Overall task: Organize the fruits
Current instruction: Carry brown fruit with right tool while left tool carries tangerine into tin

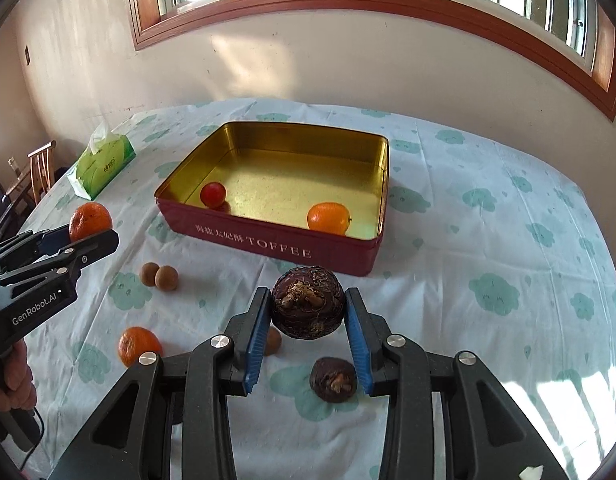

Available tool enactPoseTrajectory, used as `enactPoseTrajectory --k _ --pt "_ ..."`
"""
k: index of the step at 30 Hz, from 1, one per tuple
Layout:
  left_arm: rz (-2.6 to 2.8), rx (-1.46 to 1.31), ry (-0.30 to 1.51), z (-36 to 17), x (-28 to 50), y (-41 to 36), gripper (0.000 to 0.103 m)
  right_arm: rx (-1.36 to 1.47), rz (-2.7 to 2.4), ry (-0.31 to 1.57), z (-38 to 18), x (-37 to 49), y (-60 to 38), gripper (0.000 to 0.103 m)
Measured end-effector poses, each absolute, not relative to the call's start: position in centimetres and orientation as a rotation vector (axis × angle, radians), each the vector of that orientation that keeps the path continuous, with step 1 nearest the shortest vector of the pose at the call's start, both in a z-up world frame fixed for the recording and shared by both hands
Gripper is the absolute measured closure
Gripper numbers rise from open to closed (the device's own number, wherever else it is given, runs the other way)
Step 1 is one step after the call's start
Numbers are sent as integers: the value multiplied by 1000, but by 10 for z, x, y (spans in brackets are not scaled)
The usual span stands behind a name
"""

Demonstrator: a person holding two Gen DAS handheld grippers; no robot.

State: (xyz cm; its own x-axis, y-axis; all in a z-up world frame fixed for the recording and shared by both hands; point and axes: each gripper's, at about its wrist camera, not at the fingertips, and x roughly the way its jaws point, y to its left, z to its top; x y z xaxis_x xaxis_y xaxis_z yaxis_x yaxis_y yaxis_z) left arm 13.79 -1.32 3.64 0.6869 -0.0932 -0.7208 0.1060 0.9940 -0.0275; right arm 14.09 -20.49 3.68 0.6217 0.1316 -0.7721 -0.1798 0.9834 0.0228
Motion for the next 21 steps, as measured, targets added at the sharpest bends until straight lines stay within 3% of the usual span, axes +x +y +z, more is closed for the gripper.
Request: enactPoseTrajectory --k 21 --pt "-121 56 880 12 241 -35 61 -64 219 921 20 240 -182 68"
